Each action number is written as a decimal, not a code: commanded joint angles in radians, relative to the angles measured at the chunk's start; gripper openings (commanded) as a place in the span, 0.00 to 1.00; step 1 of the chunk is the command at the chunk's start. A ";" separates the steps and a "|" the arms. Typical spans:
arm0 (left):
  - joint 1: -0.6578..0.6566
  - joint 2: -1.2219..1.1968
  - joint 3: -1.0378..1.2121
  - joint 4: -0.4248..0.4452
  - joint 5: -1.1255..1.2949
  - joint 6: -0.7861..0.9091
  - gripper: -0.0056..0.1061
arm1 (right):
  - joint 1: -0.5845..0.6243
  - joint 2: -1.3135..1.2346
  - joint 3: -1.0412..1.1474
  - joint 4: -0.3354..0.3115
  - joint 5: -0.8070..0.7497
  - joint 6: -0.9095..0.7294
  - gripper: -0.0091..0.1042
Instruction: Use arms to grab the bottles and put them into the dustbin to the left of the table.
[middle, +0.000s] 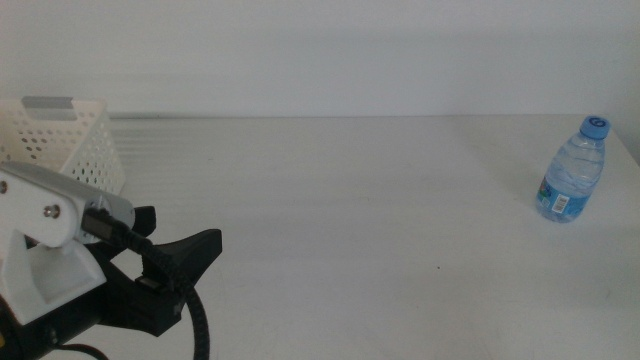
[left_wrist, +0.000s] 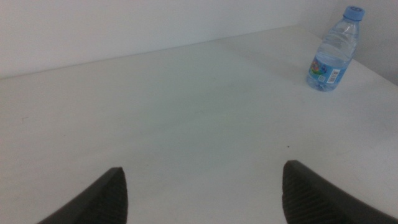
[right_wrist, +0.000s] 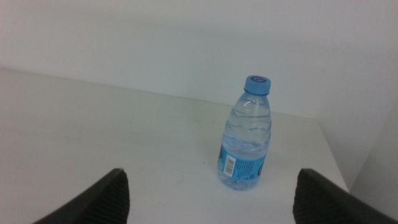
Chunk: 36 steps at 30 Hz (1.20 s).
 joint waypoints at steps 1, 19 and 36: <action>-0.008 -0.004 -0.028 -0.001 -0.081 -0.013 0.74 | -0.005 0.086 -0.035 -0.045 -0.172 -0.022 0.78; -0.008 -0.004 -0.028 -0.001 -0.081 -0.013 0.74 | -0.005 0.697 0.005 -0.028 -0.733 -0.016 0.78; -0.008 -0.004 -0.028 -0.001 -0.081 -0.013 0.74 | -0.005 1.029 0.004 0.007 -1.080 -0.020 0.78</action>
